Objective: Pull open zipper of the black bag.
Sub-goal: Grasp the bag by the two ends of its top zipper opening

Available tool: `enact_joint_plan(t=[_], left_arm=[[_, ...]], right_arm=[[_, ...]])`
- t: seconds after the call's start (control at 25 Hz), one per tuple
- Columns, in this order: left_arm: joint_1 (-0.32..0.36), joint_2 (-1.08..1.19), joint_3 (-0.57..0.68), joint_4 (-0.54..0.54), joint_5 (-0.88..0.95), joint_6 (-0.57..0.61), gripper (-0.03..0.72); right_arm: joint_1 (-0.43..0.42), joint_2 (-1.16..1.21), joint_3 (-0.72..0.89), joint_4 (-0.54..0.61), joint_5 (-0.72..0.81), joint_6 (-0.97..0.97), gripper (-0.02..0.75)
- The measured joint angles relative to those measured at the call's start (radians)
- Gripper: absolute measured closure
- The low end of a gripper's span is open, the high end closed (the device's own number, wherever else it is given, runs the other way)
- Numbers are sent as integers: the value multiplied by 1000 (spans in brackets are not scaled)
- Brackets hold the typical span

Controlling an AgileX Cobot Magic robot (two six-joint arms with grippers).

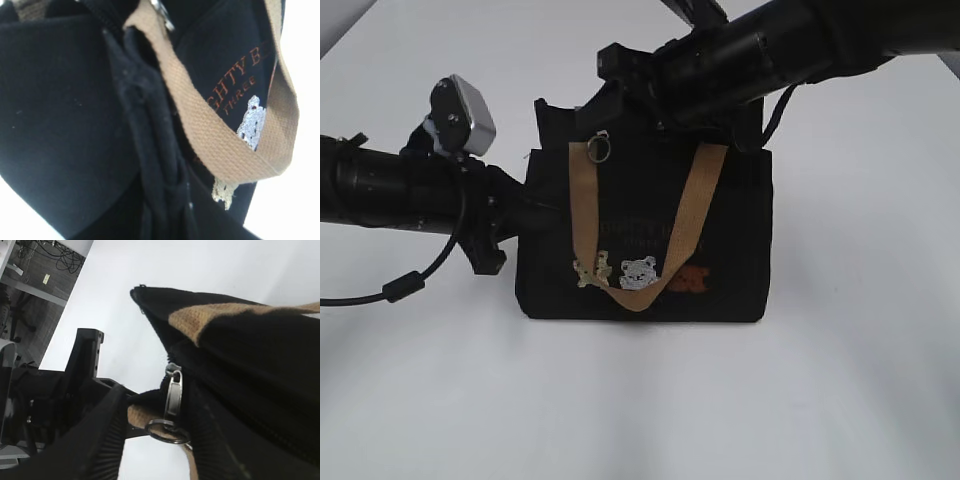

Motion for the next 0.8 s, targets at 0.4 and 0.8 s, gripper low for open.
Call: enact_joint_plan(t=[0.4,0.8], left_arm=[[0,0,0,0,-1,-1,634],[0,0,-1,-3,9,-1,634]], right_arm=[[-5,5,-1,-30,-27,99,738],[-241,-143,0,-371,243,248,738]])
